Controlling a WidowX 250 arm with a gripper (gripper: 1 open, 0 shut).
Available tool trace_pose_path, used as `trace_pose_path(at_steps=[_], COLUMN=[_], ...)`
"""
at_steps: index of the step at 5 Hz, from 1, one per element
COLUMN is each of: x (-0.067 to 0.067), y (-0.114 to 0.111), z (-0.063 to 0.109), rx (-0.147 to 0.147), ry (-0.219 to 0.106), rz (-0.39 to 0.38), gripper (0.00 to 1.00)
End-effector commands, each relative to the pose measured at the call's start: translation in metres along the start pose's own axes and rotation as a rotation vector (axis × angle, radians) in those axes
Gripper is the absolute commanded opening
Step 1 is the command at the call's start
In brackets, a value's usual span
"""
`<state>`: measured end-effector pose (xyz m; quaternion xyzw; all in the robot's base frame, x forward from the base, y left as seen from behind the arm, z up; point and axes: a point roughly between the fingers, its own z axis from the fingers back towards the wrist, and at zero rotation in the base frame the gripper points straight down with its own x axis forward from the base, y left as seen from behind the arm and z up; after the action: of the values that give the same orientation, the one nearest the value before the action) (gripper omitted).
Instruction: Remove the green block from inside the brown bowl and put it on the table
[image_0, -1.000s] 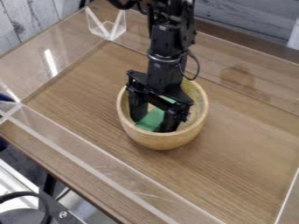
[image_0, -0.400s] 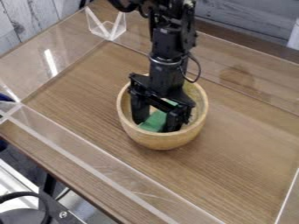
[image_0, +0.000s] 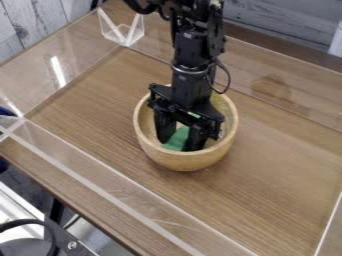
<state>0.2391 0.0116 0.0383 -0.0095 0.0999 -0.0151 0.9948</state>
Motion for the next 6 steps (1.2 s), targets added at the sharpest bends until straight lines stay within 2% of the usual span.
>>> trace_pose_path(at_steps=[1,3,4,5,6], x=[0.009,0.008,0.009,0.015,0.026], y=[0.001,0.003,0.006,0.014,0.028], z=[0.016,0.038,0.062,0.099,0.118], rx=[-0.001,-0.016,-0.026,-0.041,-0.05], ry=[-0.057,-0.085,-0.128,-0.203,-0.23], rz=[0.0,0.003,0.011,0.032,0.061], gripper=[0.0,0.0,0.0,0.0,0.0])
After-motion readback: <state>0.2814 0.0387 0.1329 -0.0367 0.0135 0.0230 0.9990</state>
